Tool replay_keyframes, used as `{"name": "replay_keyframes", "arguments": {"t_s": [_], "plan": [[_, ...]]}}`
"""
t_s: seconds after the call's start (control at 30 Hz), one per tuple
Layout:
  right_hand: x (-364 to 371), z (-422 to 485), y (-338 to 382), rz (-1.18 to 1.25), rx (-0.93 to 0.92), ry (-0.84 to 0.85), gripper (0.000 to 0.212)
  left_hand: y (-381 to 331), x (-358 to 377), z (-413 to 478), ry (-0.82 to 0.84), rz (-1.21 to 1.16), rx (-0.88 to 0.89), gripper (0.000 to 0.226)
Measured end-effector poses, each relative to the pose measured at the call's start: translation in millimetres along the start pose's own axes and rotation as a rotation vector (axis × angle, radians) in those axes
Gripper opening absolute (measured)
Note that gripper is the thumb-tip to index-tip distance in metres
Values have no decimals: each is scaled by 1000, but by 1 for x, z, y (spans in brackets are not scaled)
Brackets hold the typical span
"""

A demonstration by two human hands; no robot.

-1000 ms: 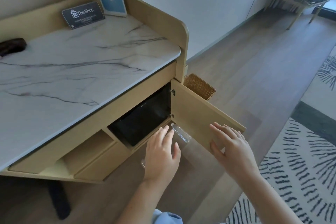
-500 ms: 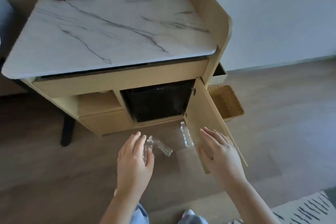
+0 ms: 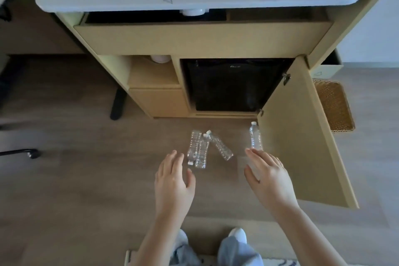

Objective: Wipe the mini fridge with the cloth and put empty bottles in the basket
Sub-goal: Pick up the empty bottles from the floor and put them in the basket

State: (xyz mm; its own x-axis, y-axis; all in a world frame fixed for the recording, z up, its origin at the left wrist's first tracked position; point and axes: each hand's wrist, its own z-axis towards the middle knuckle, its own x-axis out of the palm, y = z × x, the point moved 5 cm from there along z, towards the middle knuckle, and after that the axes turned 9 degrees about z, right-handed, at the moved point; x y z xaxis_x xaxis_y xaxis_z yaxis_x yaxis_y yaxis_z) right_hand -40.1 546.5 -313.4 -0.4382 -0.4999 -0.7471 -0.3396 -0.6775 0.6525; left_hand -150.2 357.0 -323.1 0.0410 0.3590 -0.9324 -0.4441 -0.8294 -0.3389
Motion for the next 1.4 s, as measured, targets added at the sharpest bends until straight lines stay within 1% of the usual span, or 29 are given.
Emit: {"name": "replay_keyframes", "arguments": {"t_s": [0.1,0.17,0.23,0.43,0.67,0.73,0.8,0.87,0.93,1.03,1.17,1.3,1.4], "plan": [[51,1,-25,-5,15,35,44,26,47,1,17,-10,-28,43],[89,1,-45,-6,24,57,39,44,82,2,5,-20,-30,43],[126,1,-67,5,41,59,36,62,121,3,-16,-39,-33,41],[237,4,-137,1,70,47,35,116,245,8,-67,-106,-30,39],[359,10,-221,33,40,44,40,167,382,10,-32,-113,-52,42],[391,10,-244,56,37,48,39,179,417,11,-10,-83,-44,44],[421,11,-266,72,51,68,43,192,452,10,30,-67,-52,47],[451,8,-288,86,90,91,44,205,485,6,73,-72,-80,51],[478,6,-308,124,167,118,46,218,514,4,111,-84,-113,55],[513,3,-330,154,289,171,57,236,550,4,126,-101,-149,59],[548,-1,-342,210,418,222,65,255,582,12,137,-189,-286,53],[576,-3,-351,252,547,260,72,267,603,22,158,-254,-360,57],[590,-1,-357,304,579,258,77,272,617,30,202,-312,-386,60]]}}
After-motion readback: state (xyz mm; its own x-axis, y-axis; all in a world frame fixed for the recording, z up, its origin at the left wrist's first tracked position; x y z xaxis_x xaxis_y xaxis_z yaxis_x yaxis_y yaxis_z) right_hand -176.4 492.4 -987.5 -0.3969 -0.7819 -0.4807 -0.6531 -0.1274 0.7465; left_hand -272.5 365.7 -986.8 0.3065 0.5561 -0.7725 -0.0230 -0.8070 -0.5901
